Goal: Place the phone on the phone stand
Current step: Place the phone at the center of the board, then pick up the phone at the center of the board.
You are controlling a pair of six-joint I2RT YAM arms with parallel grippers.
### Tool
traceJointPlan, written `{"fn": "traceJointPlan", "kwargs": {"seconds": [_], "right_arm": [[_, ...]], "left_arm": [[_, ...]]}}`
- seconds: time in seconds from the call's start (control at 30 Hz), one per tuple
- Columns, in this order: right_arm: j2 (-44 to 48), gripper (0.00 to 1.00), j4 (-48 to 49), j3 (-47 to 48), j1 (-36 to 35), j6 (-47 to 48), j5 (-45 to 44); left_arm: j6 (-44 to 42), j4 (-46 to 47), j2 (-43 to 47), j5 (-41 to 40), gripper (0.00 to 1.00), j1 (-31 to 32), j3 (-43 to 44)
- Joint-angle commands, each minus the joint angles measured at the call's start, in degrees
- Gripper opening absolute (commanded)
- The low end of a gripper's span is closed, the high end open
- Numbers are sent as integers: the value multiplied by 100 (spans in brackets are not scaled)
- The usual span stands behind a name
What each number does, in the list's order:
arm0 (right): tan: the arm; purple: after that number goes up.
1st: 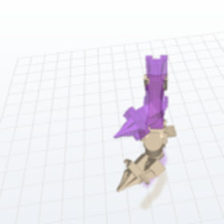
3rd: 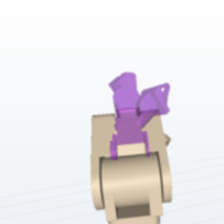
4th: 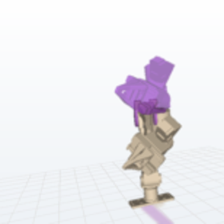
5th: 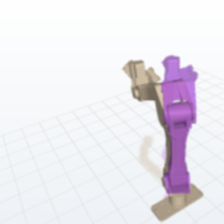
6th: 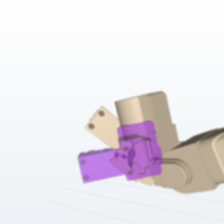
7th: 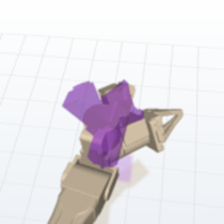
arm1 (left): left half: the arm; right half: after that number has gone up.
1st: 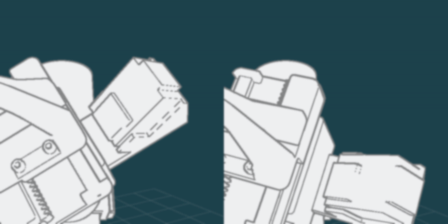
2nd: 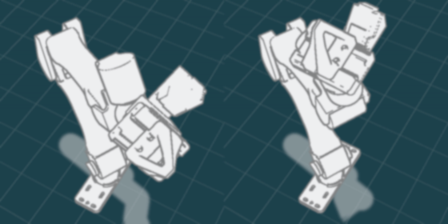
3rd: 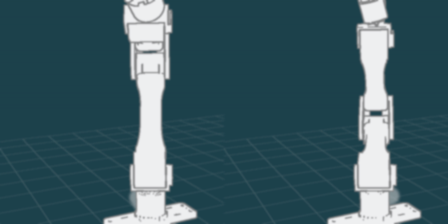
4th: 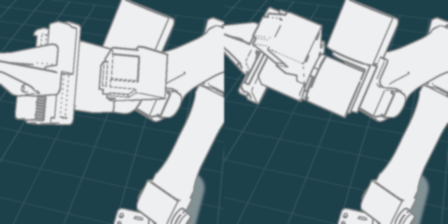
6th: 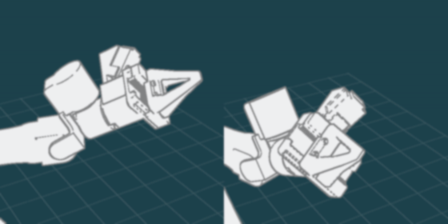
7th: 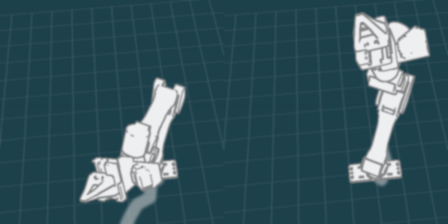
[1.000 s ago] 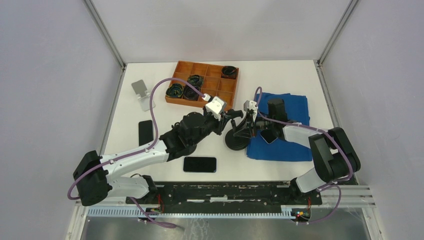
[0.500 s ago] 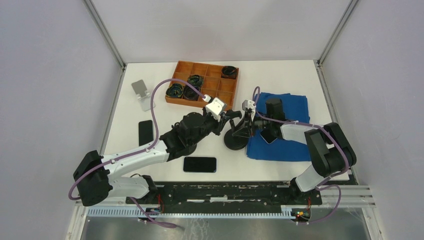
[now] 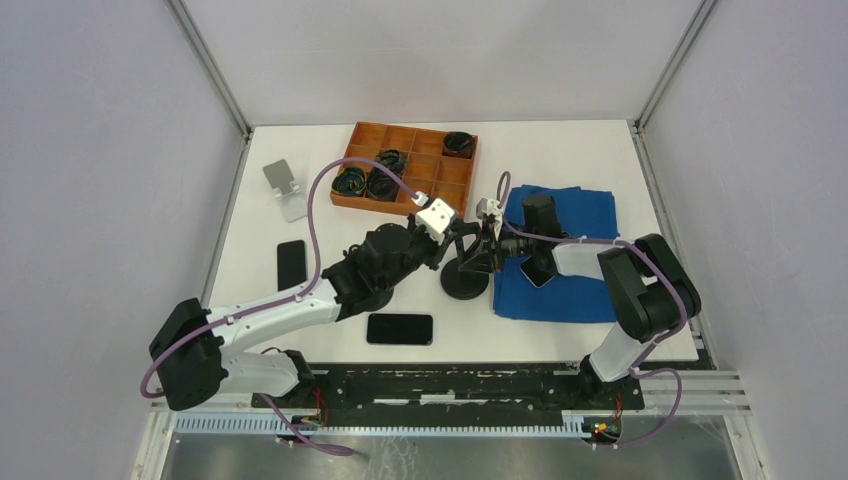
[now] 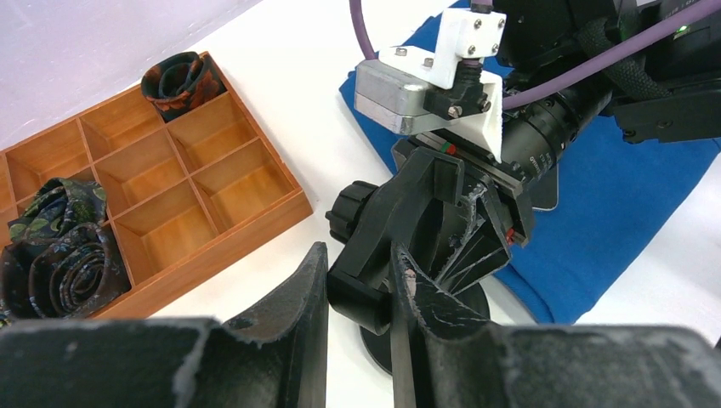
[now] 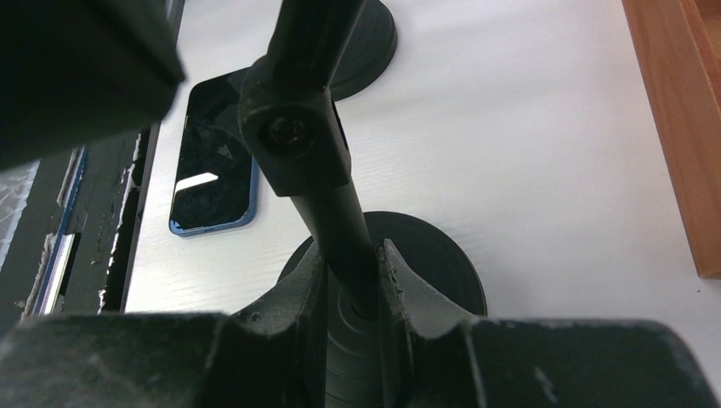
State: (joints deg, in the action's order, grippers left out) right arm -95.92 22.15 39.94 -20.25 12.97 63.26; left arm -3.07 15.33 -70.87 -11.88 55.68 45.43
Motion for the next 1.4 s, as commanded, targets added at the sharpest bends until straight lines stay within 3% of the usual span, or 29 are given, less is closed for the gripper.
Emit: {"fn": "traceJointPlan", "kwargs": {"seconds": [0.0,0.07,0.27,0.37,0.6,0.8,1.1,1.37], "right_arm": [[-70,24,17,285,124,-401,-504],[-40,31,-35,319,119,-348,-508],[368,71,-591,448,187,221,-588],[654,84,-835,446,295,488,-622],[1347,91,-3199,929,688,2606,-966],[1947,92,-3948,1019,1393,3040,-1185],[3056,94,-3961,254,2258,2842,-1495],[3670,98,-3166,-332,2869,1853,-1750]], "left_arm": [[-546,-13,-28,62,2,32,265],[-573,-21,-78,70,2,23,286],[-736,-79,-221,170,2,-13,387],[-817,-204,-252,221,2,-34,488],[-679,-379,-231,216,5,-143,558],[-216,-600,-143,-30,35,-180,721],[715,-932,333,-350,77,-180,910],[1264,-1186,1035,-135,87,-180,836]]}}
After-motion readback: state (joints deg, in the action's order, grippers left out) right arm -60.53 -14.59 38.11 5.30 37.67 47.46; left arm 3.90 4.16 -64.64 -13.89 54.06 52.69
